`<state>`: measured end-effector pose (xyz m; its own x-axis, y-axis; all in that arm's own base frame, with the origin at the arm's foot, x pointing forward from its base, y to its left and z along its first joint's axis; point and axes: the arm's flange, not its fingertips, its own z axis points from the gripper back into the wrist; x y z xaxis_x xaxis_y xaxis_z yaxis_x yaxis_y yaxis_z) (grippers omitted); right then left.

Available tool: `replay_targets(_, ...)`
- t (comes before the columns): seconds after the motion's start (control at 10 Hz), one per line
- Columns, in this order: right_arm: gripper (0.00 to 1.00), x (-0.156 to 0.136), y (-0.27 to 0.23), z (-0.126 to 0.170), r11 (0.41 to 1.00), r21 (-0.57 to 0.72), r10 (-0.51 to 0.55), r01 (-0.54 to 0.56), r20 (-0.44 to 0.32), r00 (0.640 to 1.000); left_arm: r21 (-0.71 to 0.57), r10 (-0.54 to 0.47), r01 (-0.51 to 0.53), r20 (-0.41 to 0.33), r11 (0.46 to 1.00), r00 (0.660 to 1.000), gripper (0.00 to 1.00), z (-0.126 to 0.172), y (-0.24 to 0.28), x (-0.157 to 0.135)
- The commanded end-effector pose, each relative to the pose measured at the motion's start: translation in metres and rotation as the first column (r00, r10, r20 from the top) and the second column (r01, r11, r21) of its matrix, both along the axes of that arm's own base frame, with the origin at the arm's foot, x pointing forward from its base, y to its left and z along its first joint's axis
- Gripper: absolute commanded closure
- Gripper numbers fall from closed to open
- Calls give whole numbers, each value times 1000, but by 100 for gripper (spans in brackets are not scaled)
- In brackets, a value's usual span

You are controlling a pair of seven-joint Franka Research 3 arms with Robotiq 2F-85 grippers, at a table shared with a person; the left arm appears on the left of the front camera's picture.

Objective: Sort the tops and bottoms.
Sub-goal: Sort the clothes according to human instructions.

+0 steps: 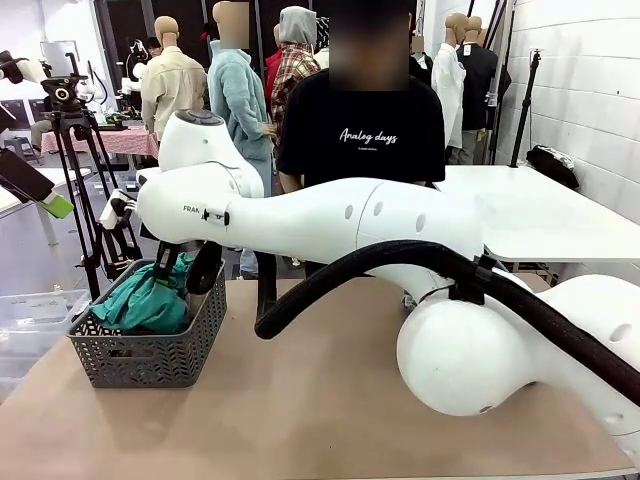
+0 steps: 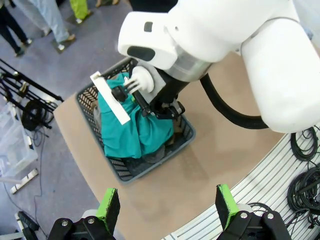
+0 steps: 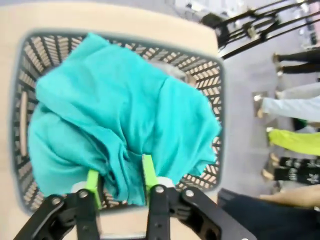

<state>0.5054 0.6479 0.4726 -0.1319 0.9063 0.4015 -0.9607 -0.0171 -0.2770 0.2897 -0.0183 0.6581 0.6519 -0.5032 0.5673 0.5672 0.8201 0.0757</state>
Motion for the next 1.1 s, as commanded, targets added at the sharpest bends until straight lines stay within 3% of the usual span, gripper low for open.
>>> replay_targets(0.0,0,8,11,14,999,32,-25,25,-1,1000,1,4,-4,2,1000,1000,0,1,2,0)
replay_targets(0.6,0,-4,-27,34,992,91,-92,91,-1,996,1,4,-4,2,1000,1000,0,1,2,0)
replay_targets(1.0,0,1,-40,33,982,138,-129,131,-25,991,1,4,-4,2,1000,1000,0,1,2,0)
